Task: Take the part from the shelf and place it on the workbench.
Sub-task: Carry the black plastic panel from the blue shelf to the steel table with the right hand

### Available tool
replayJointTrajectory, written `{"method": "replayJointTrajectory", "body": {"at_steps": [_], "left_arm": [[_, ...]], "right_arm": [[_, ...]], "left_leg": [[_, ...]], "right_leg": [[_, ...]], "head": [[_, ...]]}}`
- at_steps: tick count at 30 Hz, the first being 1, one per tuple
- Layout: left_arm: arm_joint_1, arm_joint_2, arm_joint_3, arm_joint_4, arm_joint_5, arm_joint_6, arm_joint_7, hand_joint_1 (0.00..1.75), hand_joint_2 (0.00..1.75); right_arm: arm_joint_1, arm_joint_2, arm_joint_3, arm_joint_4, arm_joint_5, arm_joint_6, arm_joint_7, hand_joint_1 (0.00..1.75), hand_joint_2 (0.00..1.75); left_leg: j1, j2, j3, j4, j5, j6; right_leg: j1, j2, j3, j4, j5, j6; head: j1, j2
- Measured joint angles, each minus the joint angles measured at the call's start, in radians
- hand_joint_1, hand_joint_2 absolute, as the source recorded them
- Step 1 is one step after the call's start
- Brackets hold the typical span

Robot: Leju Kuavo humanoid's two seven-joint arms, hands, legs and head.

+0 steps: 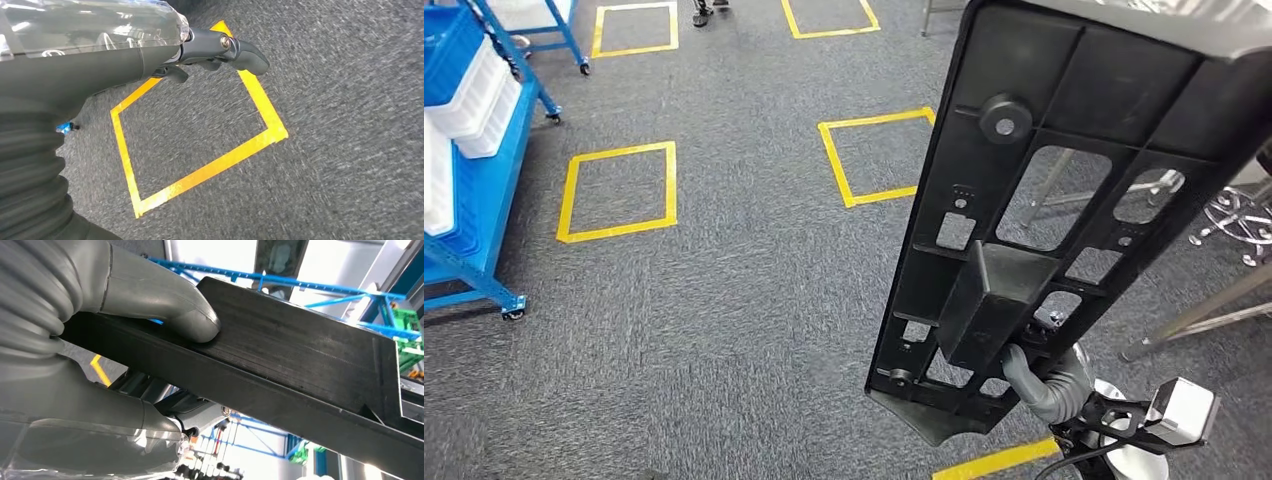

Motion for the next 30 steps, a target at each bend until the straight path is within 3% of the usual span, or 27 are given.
{"method": "replayJointTrajectory", "body": {"at_steps": [2, 4, 7, 8, 9, 10, 11, 13, 15, 17, 18, 20, 22, 24, 25, 26, 28, 30], "left_arm": [[-0.004, -0.001, 0.001, 0.0, 0.003, 0.001, -0.002, 0.0, 1.75], [-0.008, -0.001, 0.003, 0.0, 0.009, 0.002, -0.009, 0.0, 1.75], [-0.007, -0.002, 0.008, 0.0, 0.022, 0.005, -0.021, 0.0, 1.75], [-0.006, -0.002, 0.01, 0.0, 0.025, 0.005, -0.024, 0.0, 1.75], [-0.005, -0.002, 0.013, 0.0, 0.028, 0.006, -0.026, 0.0, 1.75], [-0.005, -0.002, 0.016, 0.0, 0.029, 0.006, -0.027, 0.0, 1.75], [-0.005, -0.002, 0.018, 0.0, 0.031, 0.007, -0.027, 0.0, 1.75], [-0.006, -0.004, 0.023, 0.0, 0.035, 0.007, -0.029, 0.0, 1.75], [-0.004, -0.008, 0.026, 0.0, 0.036, 0.007, -0.026, 0.0, 1.75], [-0.001, -0.014, 0.027, 0.0, 0.035, 0.009, -0.022, 0.0, 1.75], [0.0, -0.017, 0.027, 0.0, 0.035, 0.01, -0.019, 0.0, 1.75], [0.004, -0.023, 0.028, 0.0, 0.033, 0.013, -0.01, 0.0, 1.75], [0.013, -0.026, 0.028, 0.0, 0.032, 0.013, 0.006, 0.0, 1.75], [0.023, -0.027, 0.029, 0.0, 0.031, 0.012, 0.024, 0.0, 1.75], [0.025, -0.027, 0.029, 0.0, 0.03, 0.012, 0.031, 0.0, 1.75], [0.026, -0.027, 0.03, 0.0, 0.029, 0.012, 0.036, 0.0, 1.75], [0.025, -0.028, 0.03, 0.0, 0.029, 0.011, 0.041, 0.0, 1.75], [0.026, -0.03, 0.031, 0.0, 0.029, 0.011, 0.043, 0.0, 1.75]], "right_arm": [[0.014, 0.0, 0.0, -0.013, 0.007, -0.006, 0.0, 1.69, 1.75], [0.027, 0.003, 0.001, -0.029, 0.012, -0.01, 0.0, 1.69, 1.75], [0.032, 0.016, 0.011, -0.044, 0.023, -0.012, 0.004, 1.69, 1.75], [0.032, 0.022, 0.017, -0.046, 0.028, -0.013, 0.008, 1.69, 1.75], [0.032, 0.028, 0.022, -0.046, 0.032, -0.015, 0.013, 1.69, 1.75], [0.032, 0.033, 0.026, -0.046, 0.034, -0.016, 0.016, 1.69, 1.75], [0.031, 0.037, 0.03, -0.047, 0.034, -0.017, 0.018, 1.69, 1.75], [0.026, 0.046, 0.038, -0.048, 0.034, -0.017, 0.024, 1.69, 1.75], [0.015, 0.052, 0.046, -0.049, 0.034, -0.017, 0.034, 1.69, 1.75], [0.006, 0.058, 0.054, -0.049, 0.034, -0.018, 0.046, 1.69, 1.75], [0.004, 0.061, 0.058, -0.049, 0.035, -0.019, 0.051, 1.69, 1.75], [-0.002, 0.065, 0.063, -0.05, 0.038, -0.026, 0.06, 1.69, 1.75], [-0.004, 0.069, 0.066, -0.05, 0.042, -0.03, 0.064, 1.69, 1.75], [0.0, 0.07, 0.067, -0.05, 0.043, -0.03, 0.065, 1.69, 1.75], [0.001, 0.071, 0.068, -0.05, 0.043, -0.029, 0.065, 1.69, 1.75], [0.002, 0.071, 0.068, -0.05, 0.043, -0.029, 0.066, 1.69, 1.75], [-0.001, 0.071, 0.069, -0.051, 0.043, -0.027, 0.066, 1.69, 1.75], [-0.007, 0.072, 0.07, -0.052, 0.042, -0.027, 0.065, 1.69, 1.75]], "left_leg": [[0.0, 0.013, 0.005, -0.002, -0.005, -0.011], [0.002, -0.007, -0.001, 0.028, -0.03, -0.02], [0.004, -0.057, -0.083, 0.211, -0.117, -0.025], [0.005, -0.062, -0.114, 0.266, -0.133, -0.026], [0.005, -0.064, -0.13, 0.289, -0.128, -0.026], [0.005, -0.065, -0.128, 0.27, -0.104, -0.026], [0.006, -0.07, -0.107, 0.213, -0.062, -0.025], [0.01, -0.108, -0.051, 0.076, 0.003, -0.022], [0.012, -0.139, -0.027, 0.014, 0.018, -0.017], [0.01, -0.128, -0.026, 0.009, 0.019, -0.005], [0.01, -0.118, -0.025, 0.005, 0.022, 0.002], [0.012, -0.097, -0.021, -0.004, 0.027, 0.014], [0.009, -0.075, -0.02, -0.006, 0.026, 0.021], [0.006, -0.052, -0.02, -0.005, 0.023, 0.022], [0.005, -0.041, -0.019, -0.005, 0.022, 0.022], [0.004, -0.031, -0.017, -0.005, 0.02, 0.021], [0.002, -0.014, -0.011, -0.005, 0.016, 0.016], [0.0, 0.001, -0.007, -0.005, 0.011, 0.008]], "right_leg": [[-0.001, 0.019, 0.001, -0.007, 0.003, -0.008], [-0.007, 0.035, 0.011, -0.019, 0.007, -0.019], [-0.009, 0.064, 0.019, -0.024, 0.008, -0.029], [-0.008, 0.076, 0.02, -0.024, 0.007, -0.03], [-0.008, 0.089, 0.021, -0.022, 0.007, -0.03], [-0.008, 0.101, 0.022, -0.021, 0.006, -0.029], [-0.008, 0.114, 0.024, -0.018, 0.004, -0.027], [-0.009, 0.135, 0.022, -0.009, -0.002, -0.02], [-0.01, 0.154, 0.013, -0.002, -0.003, -0.009], [-0.013, 0.17, 0.006, -0.003, 0.001, 0.003], [-0.013, 0.161, 0.003, 0.001, -0.003, 0.008], [-0.013, 0.116, -0.023, 0.057, -0.037, 0.016], [-0.015, 0.075, -0.085, 0.182, -0.098, 0.023], [-0.019, 0.066, -0.133, 0.274, -0.123, 0.028], [-0.021, 0.064, -0.131, 0.268, -0.109, 0.028], [-0.021, 0.059, -0.108, 0.221, -0.079, 0.026], [-0.014, 0.025, -0.031, 0.077, -0.019, 0.016], [-0.003, 0.001, 0.01, -0.006, 0.0, 0.004]], "head": [[0.0, 0.0], [0.0, 0.0], [0.0, 0.0], [0.0, 0.0], [0.0, 0.0], [0.0, 0.0], [0.0, 0.0], [0.0, 0.0], [0.0, 0.0], [0.0, 0.0], [0.0, 0.0], [0.0, 0.0], [0.0, 0.0], [0.0, 0.0], [0.0, 0.0], [0.0, 0.0], [0.0, 0.0], [0.0, 0.0]]}}
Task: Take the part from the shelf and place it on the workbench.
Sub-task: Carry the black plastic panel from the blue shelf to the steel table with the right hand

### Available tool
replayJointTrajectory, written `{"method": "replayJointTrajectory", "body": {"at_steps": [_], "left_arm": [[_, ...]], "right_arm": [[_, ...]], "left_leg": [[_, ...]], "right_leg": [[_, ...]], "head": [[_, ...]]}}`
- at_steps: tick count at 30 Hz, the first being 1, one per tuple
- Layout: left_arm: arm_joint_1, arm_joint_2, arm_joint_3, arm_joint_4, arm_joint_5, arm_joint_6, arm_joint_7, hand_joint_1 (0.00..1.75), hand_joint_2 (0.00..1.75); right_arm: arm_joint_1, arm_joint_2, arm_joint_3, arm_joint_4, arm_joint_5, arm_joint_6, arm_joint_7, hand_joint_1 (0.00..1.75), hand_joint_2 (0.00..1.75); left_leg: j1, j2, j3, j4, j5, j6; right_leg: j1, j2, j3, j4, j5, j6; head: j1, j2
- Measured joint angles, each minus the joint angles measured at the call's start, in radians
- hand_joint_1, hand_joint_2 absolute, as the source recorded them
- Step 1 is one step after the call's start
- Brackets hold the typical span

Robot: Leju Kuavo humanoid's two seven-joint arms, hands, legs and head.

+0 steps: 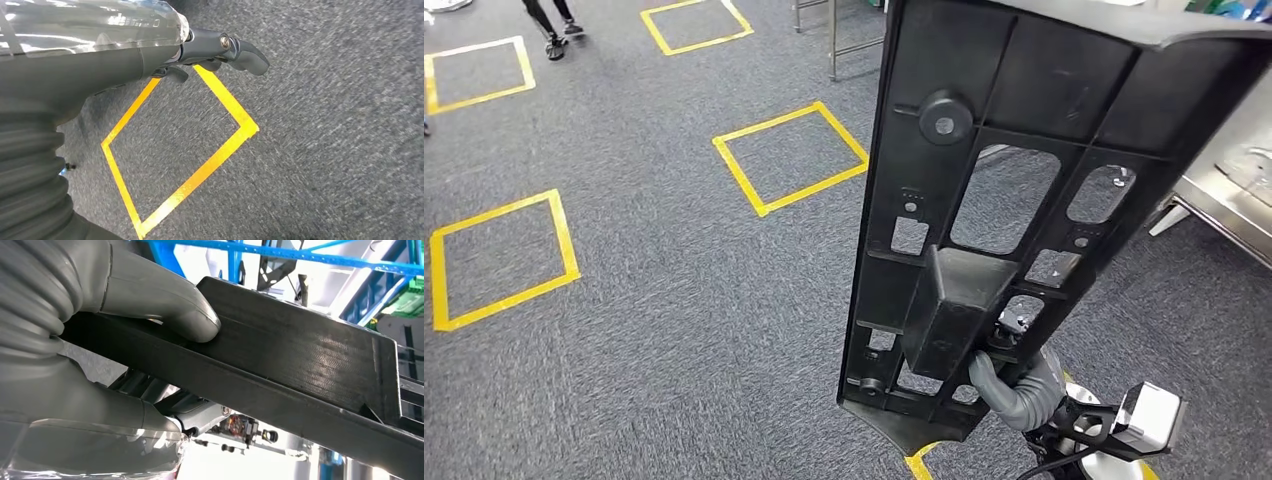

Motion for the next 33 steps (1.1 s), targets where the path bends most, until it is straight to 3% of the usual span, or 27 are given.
{"method": "replayJointTrajectory", "body": {"at_steps": [2, 4, 6, 8, 9, 10, 12, 14, 16, 18, 20, 22, 24, 25, 26, 27, 29, 31, 33], "left_arm": [[-0.001, -0.003, 0.001, 0.0, 0.001, 0.002, 0.001, 0.0, 1.75], [-0.004, -0.006, 0.001, 0.0, 0.003, 0.008, 0.002, 0.0, 1.75], [-0.004, -0.007, 0.003, 0.0, 0.006, 0.014, 0.002, 0.0, 1.75], [-0.001, -0.008, 0.005, 0.0, 0.005, 0.015, 0.002, 0.0, 1.75], [0.001, -0.008, 0.005, 0.0, 0.003, 0.014, 0.001, 0.0, 1.75], [0.002, -0.008, 0.006, 0.0, 0.001, 0.014, -0.002, 0.0, 1.75], [0.0, -0.008, 0.007, 0.0, 0.003, 0.016, -0.014, 0.0, 1.75], [-0.003, -0.008, 0.009, 0.0, 0.006, 0.018, -0.03, 0.0, 1.75], [-0.005, -0.009, 0.01, 0.0, 0.007, 0.018, -0.043, 0.0, 1.75], [-0.01, -0.012, 0.011, 0.0, 0.006, 0.018, -0.053, 0.0, 1.75], [-0.02, -0.014, 0.011, 0.0, 0.002, 0.017, -0.059, 0.0, 1.75], [-0.03, -0.014, 0.012, 0.0, -0.006, 0.013, -0.06, 0.0, 1.75], [-0.033, -0.014, 0.011, 0.0, -0.012, 0.008, -0.054, 0.0, 1.75], [-0.033, -0.014, 0.011, 0.0, -0.014, 0.006, -0.049, 0.0, 1.75], [-0.033, -0.014, 0.011, 0.0, -0.014, 0.005, -0.046, 0.0, 1.75], [-0.033, -0.014, 0.011, 0.0, -0.013, 0.005, -0.042, 0.0, 1.75], [-0.032, -0.014, 0.011, 0.0, -0.011, 0.004, -0.036, 0.0, 1.75], [-0.029, -0.012, 0.012, 0.0, -0.007, 0.005, -0.031, 0.0, 1.75], [-0.023, -0.01, 0.012, 0.0, -0.005, 0.005, -0.028, 0.0, 1.75]], "right_arm": [[-0.006, 0.001, 0.0, 0.0, -0.004, 0.003, 0.0, 1.69, 1.75], [-0.012, 0.002, -0.001, 0.001, -0.013, 0.012, -0.001, 1.69, 1.75], [-0.02, 0.005, -0.002, 0.004, -0.021, 0.022, -0.003, 1.69, 1.75], [-0.025, 0.009, -0.002, 0.01, -0.026, 0.026, -0.005, 1.69, 1.75], [-0.025, 0.011, -0.002, 0.013, -0.027, 0.028, -0.005, 1.69, 1.75], [-0.025, 0.012, -0.002, 0.016, -0.028, 0.029, -0.005, 1.69, 1.75], [-0.025, 0.015, -0.002, 0.019, -0.03, 0.032, -0.004, 1.69, 1.75], [-0.031, 0.02, -0.002, 0.021, -0.032, 0.031, 0.001, 1.69, 1.75], [-0.043, 0.026, -0.002, 0.024, -0.034, 0.03, 0.011, 1.69, 1.75], [-0.053, 0.029, -0.002, 0.027, -0.035, 0.03, 0.018, 1.69, 1.75], [-0.064, 0.031, -0.003, 0.031, -0.036, 0.03, 0.022, 1.69, 1.75], [-0.077, 0.031, -0.005, 0.041, -0.038, 0.031, 0.022, 1.69, 1.75], [-0.081, 0.032, -0.006, 0.054, -0.042, 0.031, 0.019, 1.69, 1.75], [-0.08, 0.032, -0.006, 0.061, -0.043, 0.032, 0.016, 1.69, 1.75], [-0.079, 0.032, -0.006, 0.067, -0.043, 0.032, 0.013, 1.69, 1.75], [-0.078, 0.032, -0.007, 0.071, -0.043, 0.033, 0.01, 1.69, 1.75], [-0.08, 0.032, -0.007, 0.075, -0.04, 0.034, 0.003, 1.69, 1.75], [-0.081, 0.032, -0.007, 0.076, -0.037, 0.034, -0.001, 1.69, 1.75], [-0.082, 0.032, -0.007, 0.078, -0.035, 0.034, -0.002, 1.69, 1.75]], "left_leg": [[0.0, 0.017, 0.005, -0.002, -0.003, -0.011], [0.002, 0.01, 0.004, 0.013, -0.018, -0.021], [0.005, -0.032, -0.031, 0.1, -0.069, -0.029], [0.008, -0.061, -0.095, 0.234, -0.128, -0.034], [0.009, -0.064, -0.118, 0.276, -0.138, -0.037], [0.01, -0.065, -0.124, 0.28, -0.126, -0.039], [0.014, -0.075, -0.084, 0.179, -0.052, -0.041], [0.02, -0.117, -0.032, 0.06, -0.003, -0.039], [0.02, -0.141, -0.019, 0.023, -0.001, -0.032], [0.019, -0.124, -0.018, 0.016, 0.004, -0.018], [0.021, -0.105, -0.012, 0.003, 0.01, -0.003], [0.019, -0.083, -0.009, -0.003, 0.012, 0.005], [0.016, -0.06, -0.008, -0.002, 0.009, 0.007], [0.015, -0.048, -0.007, -0.002, 0.007, 0.007], [0.015, -0.038, -0.005, -0.002, 0.005, 0.006], [0.015, -0.028, -0.002, -0.002, 0.002, 0.004], [0.012, -0.011, 0.006, -0.001, -0.005, -0.003], [0.008, 0.003, 0.011, -0.001, -0.011, -0.013], [0.006, 0.018, 0.015, -0.002, -0.016, -0.024]], "right_leg": [[0.005, 0.013, 0.0, -0.009, -0.001, -0.009], [0.0, 0.032, 0.007, -0.021, 0.005, -0.019], [-0.008, 0.049, 0.016, -0.032, 0.011, -0.027], [-0.008, 0.069, 0.017, -0.032, 0.011, -0.033], [-0.007, 0.08, 0.017, -0.03, 0.01, -0.033], [-0.008, 0.093, 0.017, -0.027, 0.008, -0.032], [-0.01, 0.117, 0.018, -0.017, 0.002, -0.026], [-0.011, 0.138, 0.011, -0.002, -0.006, -0.016], [-0.013, 0.156, -0.002, 0.007, -0.007, -0.005], [-0.017, 0.171, -0.008, 0.005, -0.003, 0.009], [-0.017, 0.142, -0.023, 0.034, -0.022, 0.018], [-0.016, 0.09, -0.076, 0.141, -0.075, 0.024], [-0.019, 0.069, -0.141, 0.262, -0.117, 0.029], [-0.02, 0.065, -0.154, 0.282, -0.113, 0.031], [-0.02, 0.061, -0.145, 0.259, -0.091, 0.031], [-0.02, 0.054, -0.116, 0.201, -0.056, 0.029], [-0.014, 0.016, -0.046, 0.061, -0.002, 0.019], [-0.004, -0.007, -0.017, 0.001, 0.009, 0.006], [-0.001, 0.012, -0.018, -0.001, 0.008, -0.004]], "head": [[0.0, 0.0], [0.0, 0.0], [0.0, 0.0], [0.0, 0.0], [0.0, 0.0], [0.0, 0.0], [0.0, 0.0], [0.0, 0.0], [0.0, 0.0], [0.0, 0.0], [0.0, 0.0], [0.0, 0.0], [0.0, 0.0], [0.0, 0.0], [0.0, 0.0], [0.0, 0.0], [0.0, 0.0], [0.0, 0.0], [0.0, 0.0]]}}
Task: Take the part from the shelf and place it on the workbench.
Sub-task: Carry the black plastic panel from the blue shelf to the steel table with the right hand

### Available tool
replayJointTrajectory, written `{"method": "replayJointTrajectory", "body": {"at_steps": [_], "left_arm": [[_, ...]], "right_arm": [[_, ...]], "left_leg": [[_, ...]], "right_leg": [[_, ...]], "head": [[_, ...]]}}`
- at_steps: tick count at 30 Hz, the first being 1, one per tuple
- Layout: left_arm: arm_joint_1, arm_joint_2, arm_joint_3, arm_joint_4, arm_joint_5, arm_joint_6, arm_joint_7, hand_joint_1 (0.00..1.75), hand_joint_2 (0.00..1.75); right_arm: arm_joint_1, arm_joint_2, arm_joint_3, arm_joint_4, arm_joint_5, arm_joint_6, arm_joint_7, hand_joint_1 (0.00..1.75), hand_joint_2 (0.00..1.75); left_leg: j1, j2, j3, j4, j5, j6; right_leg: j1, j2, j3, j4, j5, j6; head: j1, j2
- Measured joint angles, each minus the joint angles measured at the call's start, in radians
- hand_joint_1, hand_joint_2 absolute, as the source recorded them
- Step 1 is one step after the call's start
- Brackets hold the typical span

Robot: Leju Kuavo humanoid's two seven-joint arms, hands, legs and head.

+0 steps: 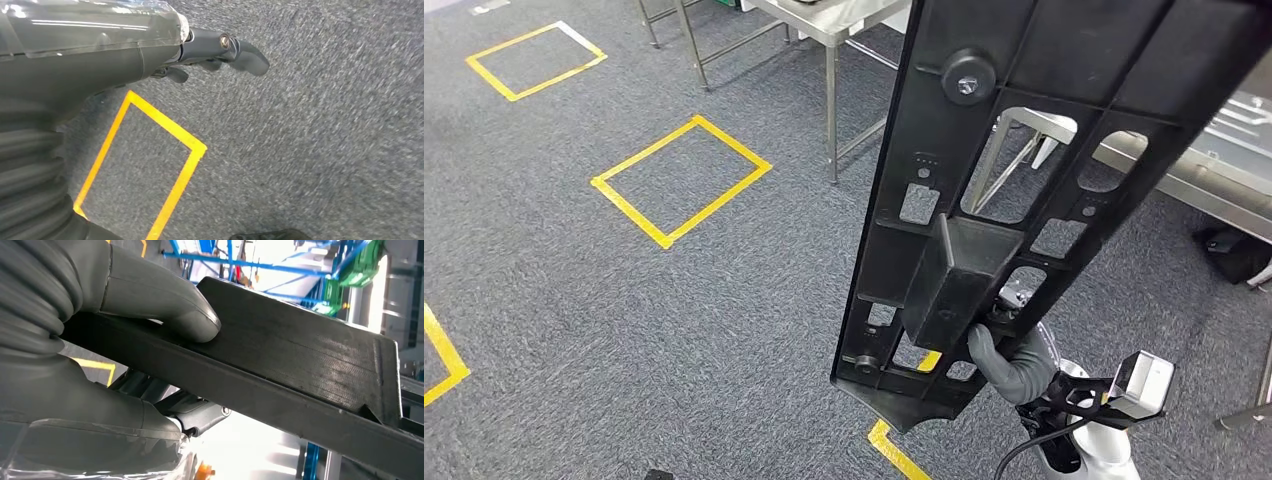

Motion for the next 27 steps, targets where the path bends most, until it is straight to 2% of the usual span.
{"method": "replayJointTrajectory", "body": {"at_steps": [1, 3, 5, 6, 7, 8, 9, 10, 11, 12, 13, 14, 15, 16, 18, 20, 21, 22, 23, 24, 25, 27], "left_arm": [[0.002, 0.001, 0.001, 0.0, 0.001, 0.0, 0.001, 0.0, 1.75], [0.005, 0.005, 0.002, 0.0, 0.003, 0.001, 0.001, 0.0, 1.75], [0.009, 0.007, 0.004, 0.0, 0.004, 0.002, 0.002, 0.0, 1.75], [0.013, 0.008, 0.006, 0.0, 0.005, 0.002, 0.002, 0.0, 1.75], [0.016, 0.009, 0.007, 0.0, 0.006, 0.002, 0.002, 0.0, 1.75], [0.018, 0.01, 0.007, 0.0, 0.007, 0.002, 0.001, 0.0, 1.75], [0.019, 0.011, 0.008, 0.0, 0.008, 0.002, 0.001, 0.0, 1.75], [0.019, 0.012, 0.008, 0.0, 0.009, 0.002, -0.001, 0.0, 1.75], [0.019, 0.012, 0.008, 0.0, 0.01, 0.002, -0.002, 0.0, 1.75], [0.017, 0.012, 0.008, 0.0, 0.01, 0.002, -0.004, 0.0, 1.75], [0.016, 0.012, 0.008, 0.0, 0.011, 0.002, -0.006, 0.0, 1.75], [0.015, 0.012, 0.008, 0.0, 0.011, 0.002, -0.008, 0.0, 1.75], [0.013, 0.011, 0.008, 0.0, 0.011, 0.002, -0.01, 0.0, 1.75], [0.01, 0.009, 0.008, 0.0, 0.01, 0.002, -0.012, 0.0, 1.75], [0.005, 0.006, 0.008, 0.0, 0.008, 0.003, -0.016, 0.0, 1.75], [0.003, 0.004, 0.008, 0.0, 0.004, 0.002, -0.017, 0.0, 1.75], [0.003, 0.004, 0.008, 0.0, 0.002, 0.002, -0.017, 0.0, 1.75], [0.003, 0.003, 0.008, 0.0, 0.0, 0.001, -0.017, 0.0, 1.75], [0.003, 0.002, 0.008, 0.0, -0.002, 0.001, -0.016, 0.0, 1.75], [0.003, 0.001, 0.007, 0.0, -0.004, 0.0, -0.015, 0.0, 1.75], [0.003, 0.001, 0.007, 0.0, -0.005, 0.0, -0.013, 0.0, 1.75], [0.003, 0.0, 0.007, 0.0, -0.006, 0.0, -0.009, 0.0, 1.75]], "right_arm": [[0.0, 0.0, 0.0, 0.0, 0.0, 0.0, 0.0, 1.69, 1.75], [-0.004, 0.0, -0.001, 0.001, 0.0, 0.0, -0.001, 1.69, 1.75], [-0.008, 0.0, -0.001, 0.004, 0.0, 0.001, -0.001, 1.69, 1.75], [-0.009, 0.001, -0.001, 0.006, 0.0, 0.001, -0.001, 1.69, 1.75], [-0.008, 0.001, -0.001, 0.008, 0.0, 0.001, 0.0, 1.69, 1.75], [-0.008, 0.001, -0.001, 0.01, 0.0, 0.001, 0.0, 1.69, 1.75], [-0.008, 0.001, -0.001, 0.011, -0.001, 0.001, 0.0, 1.69, 1.75], [-0.009, 0.001, -0.001, 0.012, -0.001, 0.002, 0.0, 1.69, 1.75], [-0.009, 0.001, -0.001, 0.012, -0.001, 0.002, 0.0, 1.69, 1.75], [-0.01, 0.001, 0.0, 0.012, -0.001, 0.002, 0.0, 1.69, 1.75], [-0.011, 0.001, 0.0, 0.012, -0.001, 0.003, 0.0, 1.69, 1.75], [-0.012, 0.001, -0.001, 0.012, -0.001, 0.004, 0.0, 1.69, 1.75], [-0.013, 0.0, -0.001, 0.012, -0.001, 0.005, 0.0, 1.69, 1.75], [-0.013, -0.001, -0.002, 0.012, -0.002, 0.006, 0.0, 1.69, 1.75], [-0.018, -0.004, -0.003, 0.012, -0.002, 0.008, 0.0, 1.69, 1.75], [-0.024, -0.006, -0.004, 0.012, -0.003, 0.007, 0.001, 1.69, 1.75], [-0.024, -0.006, -0.004, 0.012, -0.004, 0.006, 0.002, 1.69, 1.75], [-0.022, -0.006, -0.004, 0.012, -0.004, 0.005, 0.003, 1.69, 1.75], [-0.019, -0.007, -0.004, 0.012, -0.005, 0.005, 0.004, 1.69, 1.75], [-0.016, -0.008, -0.004, 0.012, -0.005, 0.004, 0.004, 1.69, 1.75], [-0.014, -0.009, -0.004, 0.011, -0.005, 0.004, 0.004, 1.69, 1.75], [-0.012, -0.012, -0.004, 0.01, -0.007, 0.002, 0.002, 1.69, 1.75]], "left_leg": [[0.001, -0.003, 0.002, 0.004, -0.006, -0.006], [0.004, -0.036, -0.018, 0.061, -0.043, -0.013], [0.005, -0.074, -0.082, 0.194, -0.104, -0.014], [0.005, -0.08, -0.117, 0.257, -0.122, -0.015], [0.005, -0.083, -0.14, 0.292, -0.123, -0.014], [0.005, -0.084, -0.145, 0.287, -0.103, -0.013], [0.005, -0.087, -0.132, 0.242, -0.067, -0.011], [0.005, -0.098, -0.104, 0.171, -0.024, -0.008], [0.006, -0.117, -0.076, 0.103, 0.005, -0.005], [0.006, -0.132, -0.055, 0.052, 0.024, -0.002], [0.006, -0.143, -0.043, 0.024, 0.03, 0.001], [0.004, -0.144, -0.04, 0.018, 0.027, 0.005], [0.003, -0.136, -0.039, 0.016, 0.029, 0.01], [0.003, -0.128, -0.038, 0.011, 0.032, 0.016], [0.006, -0.108, -0.033, 0.002, 0.037, 0.028], [0.006, -0.088, -0.032, -0.001, 0.037, 0.034], [0.005, -0.078, -0.032, -0.001, 0.036, 0.035], [0.004, -0.067, -0.032, 0.0, 0.035, 0.035], [0.004, -0.056, -0.031, 0.0, 0.033, 0.035], [0.004, -0.046, -0.029, 0.0, 0.031, 0.034], [0.003, -0.036, -0.025, 0.0, 0.028, 0.032], [0.001, -0.02, -0.018, 0.0, 0.023, 0.026]], "right_leg": [[-0.002, 0.009, 0.003, -0.003, 0.001, -0.005], [-0.008, 0.027, 0.011, -0.012, 0.003, -0.017], [-0.008, 0.046, 0.014, -0.013, 0.002, -0.025], [-0.007, 0.058, 0.014, -0.012, 0.002, -0.026], [-0.007, 0.071, 0.015, -0.011, 0.001, -0.027], [-0.006, 0.083, 0.016, -0.01, 0.0, -0.026], [-0.006, 0.096, 0.018, -0.008, -0.001, -0.025], [-0.007, 0.108, 0.02, -0.006, -0.003, -0.022], [-0.006, 0.118, 0.02, -0.003, -0.006, -0.018], [-0.006, 0.128, 0.018, 0.0, -0.007, -0.014], [-0.007, 0.136, 0.015, 0.001, -0.007, -0.008], [-0.009, 0.144, 0.011, 0.001, -0.006, -0.002], [-0.01, 0.152, 0.009, -0.001, -0.004, 0.005], [-0.012, 0.148, 0.008, 0.001, -0.005, 0.01], [-0.011, 0.109, -0.012, 0.045, -0.034, 0.021], [-0.013, 0.065, -0.07, 0.164, -0.096, 0.03], [-0.015, 0.057, -0.102, 0.229, -0.122, 0.034], [-0.016, 0.054, -0.124, 0.272, -0.132, 0.036], [-0.017, 0.051, -0.128, 0.277, -0.123, 0.037], [-0.017, 0.047, -0.109, 0.241, -0.096, 0.036], [-0.016, 0.036, -0.072, 0.17, -0.059, 0.033], [-0.007, -0.003, -0.001, 0.035, -0.013, 0.02]], "head": [[0.0, 0.0], [0.0, 0.0], [0.0, 0.0], [0.0, 0.0], [0.0, 0.0], [0.0, 0.0], [0.0, 0.0], [0.0, 0.0], [0.0, 0.0], [0.0, 0.0], [0.0, 0.0], [0.0, 0.0], [0.0, 0.0], [0.0, 0.0], [0.0, 0.0], [0.0, 0.0], [0.0, 0.0], [0.0, 0.0], [0.0, 0.0], [0.0, 0.0], [0.0, 0.0], [0.0, 0.0]]}}
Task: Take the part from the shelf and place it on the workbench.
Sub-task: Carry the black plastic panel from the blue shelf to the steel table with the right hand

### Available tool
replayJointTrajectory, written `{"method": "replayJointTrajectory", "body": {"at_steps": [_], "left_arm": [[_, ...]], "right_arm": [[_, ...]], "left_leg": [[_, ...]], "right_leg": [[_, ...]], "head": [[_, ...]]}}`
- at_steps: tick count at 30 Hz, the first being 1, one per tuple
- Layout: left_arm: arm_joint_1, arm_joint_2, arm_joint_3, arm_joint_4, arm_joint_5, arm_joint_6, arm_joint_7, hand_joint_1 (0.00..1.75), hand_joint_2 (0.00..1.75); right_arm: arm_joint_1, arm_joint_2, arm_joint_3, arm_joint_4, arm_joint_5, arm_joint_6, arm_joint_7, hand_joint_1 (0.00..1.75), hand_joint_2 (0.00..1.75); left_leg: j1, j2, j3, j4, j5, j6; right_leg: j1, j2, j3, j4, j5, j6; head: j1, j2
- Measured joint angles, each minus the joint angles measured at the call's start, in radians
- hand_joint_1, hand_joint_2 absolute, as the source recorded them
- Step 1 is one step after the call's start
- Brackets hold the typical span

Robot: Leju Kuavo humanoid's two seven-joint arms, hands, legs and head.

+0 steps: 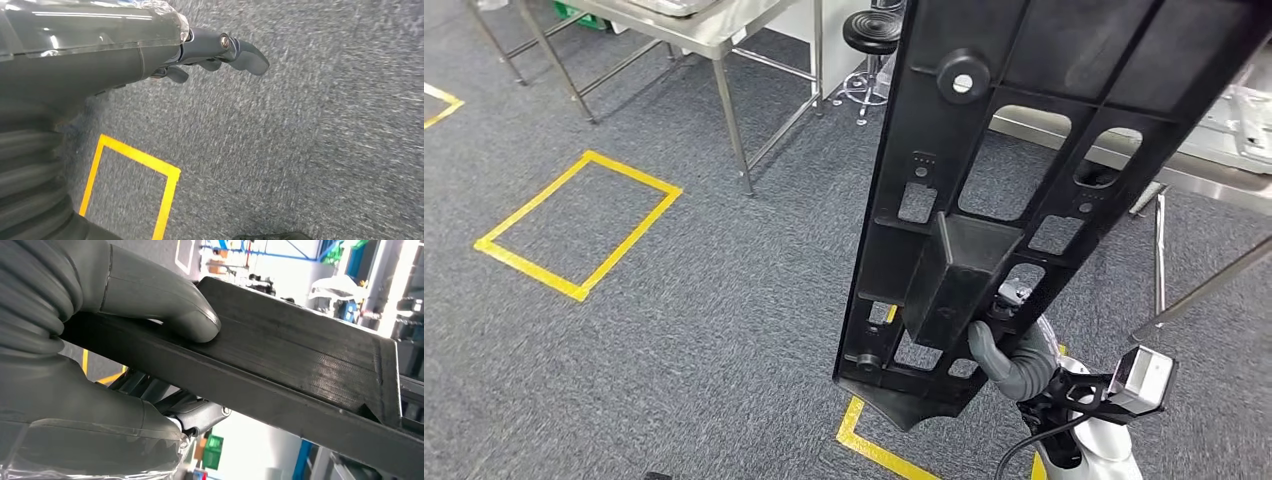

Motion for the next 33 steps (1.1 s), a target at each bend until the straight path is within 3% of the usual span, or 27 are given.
{"method": "replayJointTrajectory", "body": {"at_steps": [2, 4, 6, 8, 10, 11, 12, 13, 15, 17, 19, 20, 22, 24, 25, 26, 27, 28, 30, 31, 33], "left_arm": [[0.001, 0.0, 0.0, 0.0, 0.0, 0.0, 0.003, 0.0, 1.75], [0.002, -0.001, 0.0, 0.0, 0.001, 0.001, 0.005, 0.0, 1.75], [0.002, -0.001, 0.0, 0.0, 0.003, 0.002, 0.006, 0.0, 1.75], [0.005, -0.001, 0.0, 0.0, 0.004, 0.004, 0.006, 0.0, 1.75], [0.01, -0.001, 0.0, 0.0, 0.005, 0.005, 0.006, 0.0, 1.75], [0.013, -0.001, 0.001, 0.0, 0.005, 0.005, 0.007, 0.0, 1.75], [0.014, -0.001, 0.001, 0.0, 0.004, 0.004, 0.007, 0.0, 1.75], [0.014, 0.0, 0.001, 0.0, 0.003, 0.004, 0.007, 0.0, 1.75], [0.014, 0.0, 0.001, 0.0, 0.003, 0.004, 0.007, 0.0, 1.75], [0.014, 0.0, 0.001, 0.0, 0.005, 0.004, 0.007, 0.0, 1.75], [0.012, -0.001, 0.001, 0.0, 0.005, 0.003, 0.007, 0.0, 1.75], [0.011, -0.003, 0.001, 0.0, 0.005, 0.003, 0.007, 0.0, 1.75], [0.009, -0.005, 0.001, 0.0, 0.006, 0.004, 0.007, 0.0, 1.75], [0.01, -0.004, 0.001, 0.0, 0.007, 0.005, 0.007, 0.0, 1.75], [0.012, -0.004, 0.001, 0.0, 0.008, 0.004, 0.007, 0.0, 1.75], [0.013, -0.004, 0.001, 0.0, 0.008, 0.004, 0.007, 0.0, 1.75], [0.013, -0.005, 0.001, 0.0, 0.009, 0.004, 0.007, 0.0, 1.75], [0.013, -0.005, 0.001, 0.0, 0.009, 0.005, 0.008, 0.0, 1.75], [0.011, -0.005, 0.001, 0.0, 0.01, 0.005, 0.008, 0.0, 1.75], [0.01, -0.005, 0.001, 0.0, 0.01, 0.006, 0.008, 0.0, 1.75], [0.009, -0.006, 0.001, 0.0, 0.012, 0.007, 0.007, 0.0, 1.75]], "right_arm": [[0.003, -0.003, 0.0, -0.001, -0.003, -0.002, -0.002, 1.69, 1.75], [0.008, -0.005, -0.002, -0.003, -0.005, -0.002, -0.003, 1.69, 1.75], [0.012, -0.006, -0.003, -0.006, -0.006, -0.002, -0.003, 1.69, 1.75], [0.012, -0.006, -0.004, -0.008, -0.007, -0.001, -0.004, 1.69, 1.75], [0.012, -0.005, -0.004, -0.008, -0.007, -0.001, -0.003, 1.69, 1.75], [0.013, -0.005, -0.004, -0.008, -0.006, -0.001, -0.003, 1.69, 1.75], [0.013, -0.005, -0.004, -0.007, -0.006, 0.0, -0.003, 1.69, 1.75], [0.013, -0.005, -0.004, -0.007, -0.006, 0.0, -0.003, 1.69, 1.75], [0.013, -0.005, -0.004, -0.007, -0.006, 0.002, -0.003, 1.69, 1.75], [0.013, -0.005, -0.004, -0.007, -0.006, 0.003, -0.002, 1.69, 1.75], [0.014, -0.005, -0.003, -0.007, -0.006, 0.004, -0.001, 1.69, 1.75], [0.013, -0.005, -0.003, -0.007, -0.006, 0.004, 0.0, 1.69, 1.75], [0.007, -0.006, -0.002, -0.007, -0.006, 0.005, 0.002, 1.69, 1.75], [0.0, -0.005, -0.001, -0.005, -0.006, 0.006, 0.004, 1.69, 1.75], [-0.001, -0.005, 0.0, -0.003, -0.006, 0.006, 0.004, 1.69, 1.75], [-0.001, -0.005, 0.0, 0.0, -0.006, 0.006, 0.004, 1.69, 1.75], [-0.001, -0.006, 0.0, 0.002, -0.006, 0.007, 0.005, 1.69, 1.75], [-0.002, -0.006, 0.001, 0.004, -0.005, 0.008, 0.005, 1.69, 1.75], [-0.006, -0.005, 0.001, 0.007, -0.005, 0.012, 0.005, 1.69, 1.75], [-0.01, -0.005, 0.002, 0.008, -0.005, 0.014, 0.005, 1.69, 1.75], [-0.015, -0.005, 0.003, 0.01, -0.006, 0.014, 0.005, 1.69, 1.75]], "left_leg": [[-0.002, 0.016, 0.004, -0.001, -0.004, -0.011], [-0.002, 0.03, 0.008, -0.003, -0.008, -0.023], [0.0, 0.004, 0.0, 0.027, -0.032, -0.033], [0.002, -0.045, -0.048, 0.138, -0.091, -0.038], [0.002, -0.062, -0.116, 0.27, -0.138, -0.04], [0.002, -0.063, -0.135, 0.298, -0.136, -0.039], [0.002, -0.065, -0.133, 0.281, -0.111, -0.037], [0.002, -0.071, -0.112, 0.224, -0.07, -0.034], [0.004, -0.107, -0.053, 0.079, -0.002, -0.026], [0.004, -0.129, -0.026, 0.013, 0.014, -0.019], [0.003, -0.115, -0.022, 0.008, 0.015, -0.01], [0.005, -0.106, -0.02, 0.004, 0.017, -0.004], [0.009, -0.087, -0.015, -0.005, 0.02, 0.007], [0.007, -0.067, -0.015, -0.006, 0.019, 0.012], [0.007, -0.056, -0.014, -0.006, 0.017, 0.012], [0.007, -0.045, -0.014, -0.005, 0.016, 0.012], [0.007, -0.035, -0.012, -0.005, 0.014, 0.01], [0.007, -0.026, -0.009, -0.005, 0.012, 0.009], [0.004, -0.009, -0.001, -0.005, 0.006, 0.001], [0.001, -0.002, 0.002, -0.005, 0.003, -0.004], [-0.002, 0.013, 0.007, -0.006, -0.002, -0.014]], "right_leg": [[0.01, -0.016, 0.019, -0.045, 0.005, -0.013], [0.009, 0.006, 0.018, -0.049, 0.009, -0.022], [0.002, 0.025, 0.024, -0.06, 0.015, -0.032], [-0.002, 0.043, 0.03, -0.065, 0.018, -0.038], [-0.001, 0.066, 0.03, -0.062, 0.016, -0.041], [0.0, 0.079, 0.031, -0.061, 0.015, -0.042], [0.0, 0.092, 0.032, -0.058, 0.013, -0.041], [0.0, 0.105, 0.034, -0.056, 0.011, -0.04], [0.001, 0.127, 0.034, -0.048, 0.005, -0.034], [-0.001, 0.146, 0.028, -0.044, 0.004, -0.024], [-0.004, 0.161, 0.024, -0.046, 0.005, -0.011], [-0.003, 0.153, 0.022, -0.041, 0.002, -0.006], [-0.002, 0.108, -0.006, 0.018, -0.034, 0.003], [-0.006, 0.066, -0.072, 0.15, -0.098, 0.012], [-0.009, 0.06, -0.104, 0.211, -0.119, 0.016], [-0.011, 0.056, -0.122, 0.244, -0.122, 0.018], [-0.013, 0.053, -0.119, 0.236, -0.106, 0.02], [-0.013, 0.046, -0.094, 0.185, -0.073, 0.019], [-0.008, 0.008, -0.016, 0.034, -0.008, 0.012], [-0.003, -0.007, 0.01, -0.019, 0.009, 0.007], [0.005, -0.013, 0.022, -0.049, 0.011, -0.003]], "head": [[0.0, 0.0], [0.0, 0.0], [0.0, 0.0], [0.0, 0.0], [0.0, 0.0], [0.0, 0.0], [0.0, 0.0], [0.0, 0.0], [0.0, 0.0], [0.0, 0.0], [0.0, 0.0], [0.0, 0.0], [0.0, 0.0], [0.0, 0.0], [0.0, 0.0], [0.0, 0.0], [0.0, 0.0], [0.0, 0.0], [0.0, 0.0], [0.0, 0.0], [0.0, 0.0]]}}
